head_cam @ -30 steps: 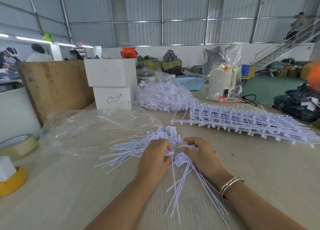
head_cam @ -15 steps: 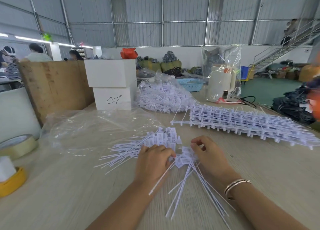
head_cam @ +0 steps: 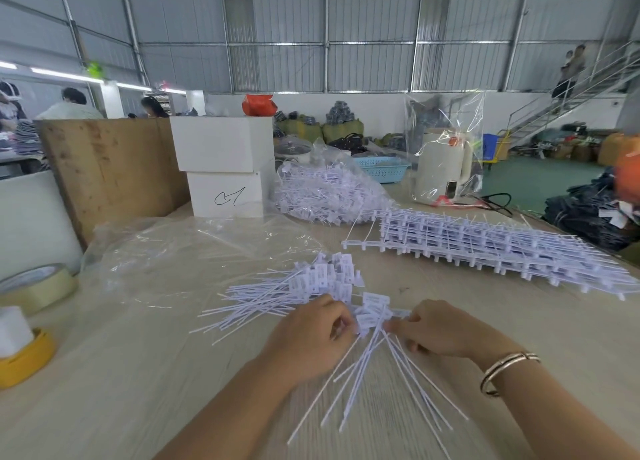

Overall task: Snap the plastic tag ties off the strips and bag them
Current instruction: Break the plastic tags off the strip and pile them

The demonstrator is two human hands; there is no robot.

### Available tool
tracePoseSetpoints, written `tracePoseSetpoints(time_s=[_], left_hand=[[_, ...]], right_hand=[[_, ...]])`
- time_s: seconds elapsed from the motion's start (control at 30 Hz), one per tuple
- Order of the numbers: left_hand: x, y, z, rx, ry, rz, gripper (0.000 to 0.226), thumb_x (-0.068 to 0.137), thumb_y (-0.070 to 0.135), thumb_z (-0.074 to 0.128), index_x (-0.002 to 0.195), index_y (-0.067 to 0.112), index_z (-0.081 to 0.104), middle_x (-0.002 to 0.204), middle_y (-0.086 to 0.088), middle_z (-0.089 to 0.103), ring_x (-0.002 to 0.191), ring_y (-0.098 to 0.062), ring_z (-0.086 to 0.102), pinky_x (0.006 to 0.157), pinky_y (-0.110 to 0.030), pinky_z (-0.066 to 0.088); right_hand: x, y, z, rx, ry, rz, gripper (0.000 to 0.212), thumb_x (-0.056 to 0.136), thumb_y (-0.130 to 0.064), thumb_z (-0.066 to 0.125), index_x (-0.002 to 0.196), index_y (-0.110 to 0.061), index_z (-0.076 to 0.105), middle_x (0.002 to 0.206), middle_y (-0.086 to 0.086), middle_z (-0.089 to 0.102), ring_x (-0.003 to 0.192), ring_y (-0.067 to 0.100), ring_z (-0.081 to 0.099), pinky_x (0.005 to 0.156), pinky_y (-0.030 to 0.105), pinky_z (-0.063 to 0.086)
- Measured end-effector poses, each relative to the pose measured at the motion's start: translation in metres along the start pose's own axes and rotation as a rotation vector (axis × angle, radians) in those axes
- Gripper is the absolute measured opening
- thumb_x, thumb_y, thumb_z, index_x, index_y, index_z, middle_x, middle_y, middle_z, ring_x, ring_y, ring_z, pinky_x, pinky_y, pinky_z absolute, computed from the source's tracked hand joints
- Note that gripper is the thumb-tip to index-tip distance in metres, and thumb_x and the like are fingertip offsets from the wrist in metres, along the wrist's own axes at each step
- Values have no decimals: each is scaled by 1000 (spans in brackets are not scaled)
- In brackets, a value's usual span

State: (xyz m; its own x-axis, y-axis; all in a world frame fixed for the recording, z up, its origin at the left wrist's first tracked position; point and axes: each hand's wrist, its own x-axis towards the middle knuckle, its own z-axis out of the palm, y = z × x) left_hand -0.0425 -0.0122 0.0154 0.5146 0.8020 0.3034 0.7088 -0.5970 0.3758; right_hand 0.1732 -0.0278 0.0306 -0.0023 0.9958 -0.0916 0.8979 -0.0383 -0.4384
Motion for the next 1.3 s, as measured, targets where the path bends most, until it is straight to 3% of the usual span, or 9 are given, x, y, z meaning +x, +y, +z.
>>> tracePoseSetpoints(time_s=[0.13, 0.3, 0.4, 0.57, 0.67, 0.8, 1.03, 1.17, 1.3], left_hand=[[-1, 1, -2, 252, -23, -154, 38, 86, 62, 42, 78, 26, 48, 74, 9, 55, 69, -13, 54, 62, -29, 44], [0, 5, 2, 230, 3, -199, 58, 92, 61, 27, 58, 16, 41, 60, 4, 44, 64, -21, 53, 56, -28, 36], [0, 9, 9, 258, 2, -147, 57, 88, 67, 18, 79, 23, 52, 84, 4, 52, 85, -17, 53, 66, -30, 37], [1, 7, 6, 199, -84, -105, 50, 85, 66, 32, 106, 25, 51, 102, 6, 51, 98, -14, 49, 73, -31, 38], [-2, 9, 3, 253, -158, -92, 41, 86, 50, 48, 117, 23, 44, 112, 3, 47, 106, -16, 45, 81, -33, 41], [2, 14, 8, 301, -119, -163, 37, 91, 12, 44, 127, 18, 39, 122, -4, 49, 115, -24, 48, 87, -39, 45], [8, 2, 11, 416, -51, -93, 63, 87, -3, 45, 143, 14, 23, 131, -7, 38, 118, -24, 44, 84, -34, 42], [13, -19, -3, 431, 57, -50, 87, 82, -7, 47, 151, 20, 2, 129, -4, 34, 111, -23, 45, 74, -28, 34], [20, -47, -17, 489, 170, -79, 85, 83, 1, 46, 151, 22, -1, 119, -2, 40, 101, -22, 47, 74, -28, 30]], right_hand=[[-1, -9, 8, 73, 18, -36, 54, 89, -53, 48, 47, -20, 56, 50, -6, 58, 41, 4, 50, 69, 26, 50], [-1, -26, 18, 117, 18, -120, 51, 94, -37, 47, 46, -23, 58, 44, -8, 53, 39, 1, 46, 57, 14, 42], [-3, -34, 23, 160, -10, -189, 42, 93, -26, 45, 53, -26, 59, 46, -9, 54, 41, -4, 47, 51, 8, 36], [0, -35, 29, 210, -23, -222, 37, 89, -17, 47, 53, -24, 51, 56, -9, 53, 54, 1, 47, 64, 24, 39], [2, -31, 28, 311, -57, -239, 34, 93, -18, 46, 67, -31, 63, 58, -11, 56, 56, -5, 48, 66, 18, 37], [4, -27, 31, 394, 18, -249, 29, 96, -18, 45, 86, -27, 70, 58, -13, 59, 57, -2, 50, 63, 17, 38], [10, -21, 32, 649, 238, -225, 32, 97, -9, 44, 85, -27, 67, 55, -8, 56, 44, 2, 44, 51, 17, 37], [10, -22, 34, 610, 253, -247, 32, 97, -8, 44, 87, -30, 64, 55, -9, 54, 45, 1, 43, 51, 15, 38], [9, -22, 33, 545, 208, -257, 31, 98, -12, 43, 89, -34, 63, 58, -9, 55, 46, 1, 44, 52, 15, 38]])
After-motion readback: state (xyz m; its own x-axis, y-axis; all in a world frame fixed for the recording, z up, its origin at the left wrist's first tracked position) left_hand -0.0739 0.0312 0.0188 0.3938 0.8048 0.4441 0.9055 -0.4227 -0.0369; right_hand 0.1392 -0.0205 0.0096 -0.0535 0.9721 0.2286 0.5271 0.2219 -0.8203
